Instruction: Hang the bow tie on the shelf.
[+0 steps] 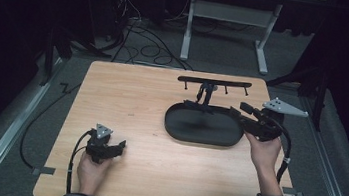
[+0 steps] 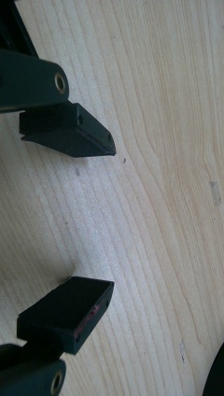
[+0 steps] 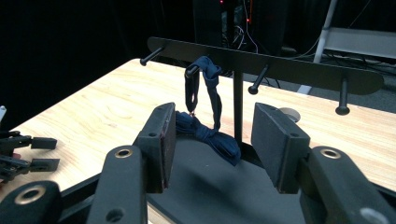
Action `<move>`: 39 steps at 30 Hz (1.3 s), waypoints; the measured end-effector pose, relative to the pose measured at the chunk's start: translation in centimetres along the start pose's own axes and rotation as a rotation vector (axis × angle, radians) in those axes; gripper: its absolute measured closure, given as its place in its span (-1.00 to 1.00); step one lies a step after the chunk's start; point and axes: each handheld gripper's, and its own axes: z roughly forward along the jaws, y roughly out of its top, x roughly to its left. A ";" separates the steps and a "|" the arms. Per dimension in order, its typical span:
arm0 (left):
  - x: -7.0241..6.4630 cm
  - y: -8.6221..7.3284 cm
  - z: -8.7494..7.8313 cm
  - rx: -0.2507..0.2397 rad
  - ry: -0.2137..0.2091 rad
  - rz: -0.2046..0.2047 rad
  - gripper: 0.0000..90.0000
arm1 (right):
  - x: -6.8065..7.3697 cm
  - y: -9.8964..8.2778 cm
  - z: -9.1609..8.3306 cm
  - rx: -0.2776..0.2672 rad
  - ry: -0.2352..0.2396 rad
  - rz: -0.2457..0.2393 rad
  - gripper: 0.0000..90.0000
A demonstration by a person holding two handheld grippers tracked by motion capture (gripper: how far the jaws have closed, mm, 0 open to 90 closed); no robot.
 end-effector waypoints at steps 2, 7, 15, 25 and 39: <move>0.0 0.0 0.0 -0.002 0.000 -0.001 -0.34 | 0.1 -0.1 -0.2 -0.003 0.002 0.001 0.15; 0.0 0.0 0.0 -0.002 0.000 -0.001 -0.34 | 0.3 -0.5 -0.5 -0.001 0.006 -0.001 0.15; 0.0 0.0 0.0 -0.002 -0.002 -0.001 -0.35 | 0.2 -1.4 -1.0 0.001 0.002 0.008 0.15; 0.0 0.0 0.0 0.000 0.000 0.001 -0.35 | -0.1 -2.9 -1.5 0.002 -0.001 0.035 0.15; 0.0 0.0 0.0 0.001 0.001 0.002 -0.35 | 0.3 -4.1 -1.8 0.003 0.009 0.050 0.15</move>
